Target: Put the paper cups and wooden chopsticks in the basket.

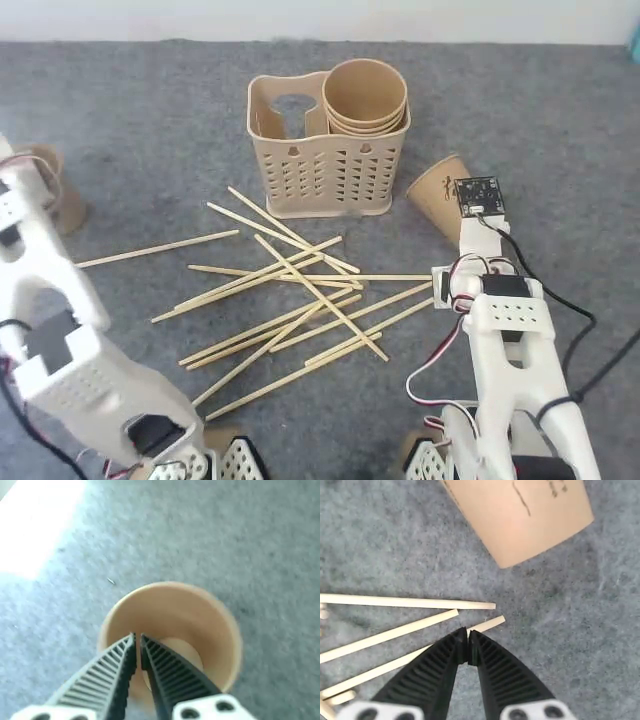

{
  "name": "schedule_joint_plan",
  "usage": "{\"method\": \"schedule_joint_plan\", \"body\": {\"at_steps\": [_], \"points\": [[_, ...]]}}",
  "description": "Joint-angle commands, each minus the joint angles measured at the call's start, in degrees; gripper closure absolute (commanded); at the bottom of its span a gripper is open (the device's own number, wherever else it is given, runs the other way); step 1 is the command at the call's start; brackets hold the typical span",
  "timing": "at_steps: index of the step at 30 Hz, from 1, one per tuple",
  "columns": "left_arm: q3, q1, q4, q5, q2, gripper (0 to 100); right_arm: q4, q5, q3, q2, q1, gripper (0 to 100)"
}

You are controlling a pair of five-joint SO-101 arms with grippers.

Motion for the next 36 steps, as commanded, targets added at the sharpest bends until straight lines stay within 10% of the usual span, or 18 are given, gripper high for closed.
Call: {"method": "schedule_joint_plan", "body": {"at_steps": [1,16,36], "points": [[-4.6,-0.6,0.8,-0.2,-1.0,99,-1.1,0.0,-0.4,-2.2,0.0,98.7],[-21.5,1.1,28.4,3.2,-0.4,82,-1.3,0.0,-0.4,-2.1,0.0,98.7],[-25.6,3.7,28.0,-2.5,13.5,82,-0.9,0.1,-0.4,-2.6,0.4,98.7]]}}
